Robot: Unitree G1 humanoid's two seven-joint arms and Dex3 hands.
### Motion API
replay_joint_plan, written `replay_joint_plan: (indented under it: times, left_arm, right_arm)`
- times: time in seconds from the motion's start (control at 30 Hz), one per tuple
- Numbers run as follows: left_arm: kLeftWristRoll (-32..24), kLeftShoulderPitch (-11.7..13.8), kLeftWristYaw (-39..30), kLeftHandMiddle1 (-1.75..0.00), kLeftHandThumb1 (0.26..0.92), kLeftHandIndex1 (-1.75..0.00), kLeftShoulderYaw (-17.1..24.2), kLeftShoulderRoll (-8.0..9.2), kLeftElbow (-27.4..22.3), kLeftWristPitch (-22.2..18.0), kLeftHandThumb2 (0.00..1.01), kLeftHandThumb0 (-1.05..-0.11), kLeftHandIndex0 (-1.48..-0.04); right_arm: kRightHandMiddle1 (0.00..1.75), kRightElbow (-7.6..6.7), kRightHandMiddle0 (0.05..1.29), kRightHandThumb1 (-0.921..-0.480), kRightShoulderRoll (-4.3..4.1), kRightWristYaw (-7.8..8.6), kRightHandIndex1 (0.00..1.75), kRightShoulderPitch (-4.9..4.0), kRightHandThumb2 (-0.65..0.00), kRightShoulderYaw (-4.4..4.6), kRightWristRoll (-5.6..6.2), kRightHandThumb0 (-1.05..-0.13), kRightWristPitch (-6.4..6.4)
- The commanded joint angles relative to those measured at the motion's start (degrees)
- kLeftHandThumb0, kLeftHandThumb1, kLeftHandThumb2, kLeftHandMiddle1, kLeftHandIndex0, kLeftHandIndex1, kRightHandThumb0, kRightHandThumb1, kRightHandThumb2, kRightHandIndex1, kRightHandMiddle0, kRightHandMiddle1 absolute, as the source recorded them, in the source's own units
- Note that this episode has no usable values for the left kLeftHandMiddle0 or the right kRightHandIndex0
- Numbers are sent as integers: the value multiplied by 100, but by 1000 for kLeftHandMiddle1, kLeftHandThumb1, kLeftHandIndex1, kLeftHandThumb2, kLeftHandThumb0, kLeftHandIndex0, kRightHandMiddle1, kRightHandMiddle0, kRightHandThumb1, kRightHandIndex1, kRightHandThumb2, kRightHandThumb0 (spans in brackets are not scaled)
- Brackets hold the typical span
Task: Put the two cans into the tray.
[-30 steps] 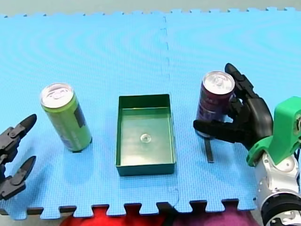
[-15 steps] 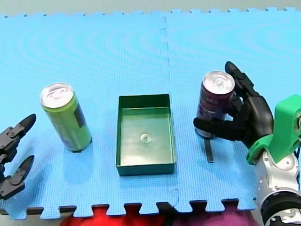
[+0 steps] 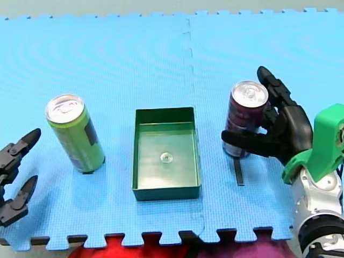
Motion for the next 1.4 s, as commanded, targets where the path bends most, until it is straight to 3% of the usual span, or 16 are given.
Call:
replay_joint_plan:
  times: [0.0,0.57,0.97,1.07,1.1,1.13,1.17,1.2,1.27,1.37]
  left_arm:
    - [29,38,31,-7,921,-10,-2,44,-62,47,738,-1048,-302]
    - [20,-16,58,-9,921,-11,4,41,-6,122,768,-1048,-319]
    - [-76,-26,-9,-8,921,-8,19,17,15,104,778,-1048,-326]
    - [-84,-30,-19,-8,921,-7,22,13,28,97,780,-1048,-325]
    - [-87,-30,-24,-7,921,-6,23,12,32,95,781,-1048,-325]
    - [-91,-28,-28,-7,921,-6,23,11,35,91,782,-1048,-324]
    - [-93,-26,-32,-7,921,-6,23,10,37,85,782,-1048,-324]
    - [-95,-24,-35,-7,921,-5,23,10,40,80,783,-1048,-324]
    - [-95,-28,-37,-7,921,-5,24,9,51,69,784,-1048,-323]
    - [-90,-27,-32,-7,921,-4,23,6,59,54,786,-1048,-323]
  right_arm:
    - [4,10,176,-631,-34,-28,4,-39,-2,-2,-16,-353,2]
    - [3,44,190,-644,2,-111,6,-65,-2,14,-95,-344,-7]
    - [6,33,207,-650,44,-115,0,-51,-2,71,-164,-340,-25]
    - [64,32,676,-654,46,-136,35,-37,-1,68,-161,-320,-44]
    - [109,30,901,-657,52,-156,77,-30,-2,62,-155,-317,-55]
    - [264,24,945,-660,63,-191,193,-22,-1,59,-156,-315,-72]
    - [877,16,708,-645,76,-246,796,-13,-14,67,-170,-321,-95]
    - [1390,5,490,-660,90,-310,1357,-7,-17,84,-195,-352,-119]
    - [1653,-25,398,-671,118,-488,1644,0,-17,142,-277,-372,-157]
    - [1736,-62,428,-684,162,-635,1735,24,-14,156,-299,-385,-196]
